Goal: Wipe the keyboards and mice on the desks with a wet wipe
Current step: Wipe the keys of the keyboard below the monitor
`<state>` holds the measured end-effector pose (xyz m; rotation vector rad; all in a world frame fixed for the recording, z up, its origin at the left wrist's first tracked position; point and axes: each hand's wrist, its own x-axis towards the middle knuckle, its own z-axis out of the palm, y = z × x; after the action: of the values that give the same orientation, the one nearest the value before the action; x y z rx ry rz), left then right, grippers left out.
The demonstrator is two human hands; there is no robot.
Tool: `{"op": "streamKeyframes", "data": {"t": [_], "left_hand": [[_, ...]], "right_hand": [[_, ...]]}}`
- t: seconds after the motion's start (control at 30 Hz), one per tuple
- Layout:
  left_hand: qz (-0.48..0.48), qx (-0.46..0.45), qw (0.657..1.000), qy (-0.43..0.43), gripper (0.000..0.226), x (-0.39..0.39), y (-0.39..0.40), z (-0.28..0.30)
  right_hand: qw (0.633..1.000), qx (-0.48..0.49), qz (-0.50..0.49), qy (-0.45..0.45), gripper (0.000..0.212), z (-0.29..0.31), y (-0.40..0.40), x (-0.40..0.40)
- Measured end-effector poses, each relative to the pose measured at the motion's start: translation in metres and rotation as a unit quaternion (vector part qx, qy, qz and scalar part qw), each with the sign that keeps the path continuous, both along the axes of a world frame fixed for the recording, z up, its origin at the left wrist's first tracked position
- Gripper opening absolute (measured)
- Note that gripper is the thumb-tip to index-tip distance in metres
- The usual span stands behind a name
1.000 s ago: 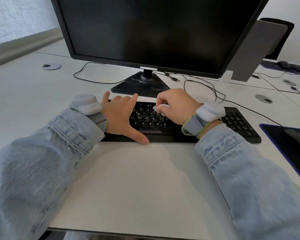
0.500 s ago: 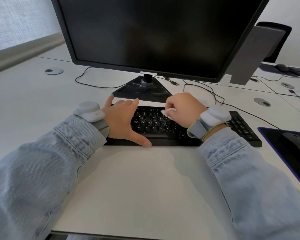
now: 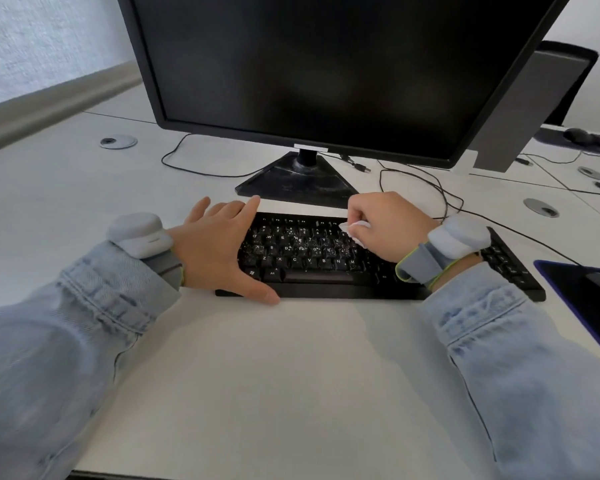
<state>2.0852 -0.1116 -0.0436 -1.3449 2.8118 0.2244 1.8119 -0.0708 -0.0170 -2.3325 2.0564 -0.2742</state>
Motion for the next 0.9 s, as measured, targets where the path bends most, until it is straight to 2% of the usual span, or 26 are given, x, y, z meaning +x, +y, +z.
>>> {"op": "streamKeyframes", "data": {"t": [0.4,0.53,0.77,0.9], "left_hand": [[-0.011,-0.024,0.999,0.024,0.156,0.000,-0.001,-0.002],[0.006,-0.012,1.000,0.018,0.163,-0.001,0.001,-0.003],[0.004,0.005,1.000,0.014,0.161,-0.006,0.007,0.000],[0.001,0.009,1.000,0.019,0.162,-0.006,0.007,0.001]], "right_hand": [[0.995,-0.017,0.099,-0.025,0.009,-0.002,-0.024,0.101],[0.996,0.005,0.083,-0.032,0.010,0.002,-0.018,0.084],[0.998,0.011,0.065,-0.014,0.011,0.002,-0.012,0.065],[1.000,0.014,0.017,0.000,0.011,0.007,0.000,0.028]]}}
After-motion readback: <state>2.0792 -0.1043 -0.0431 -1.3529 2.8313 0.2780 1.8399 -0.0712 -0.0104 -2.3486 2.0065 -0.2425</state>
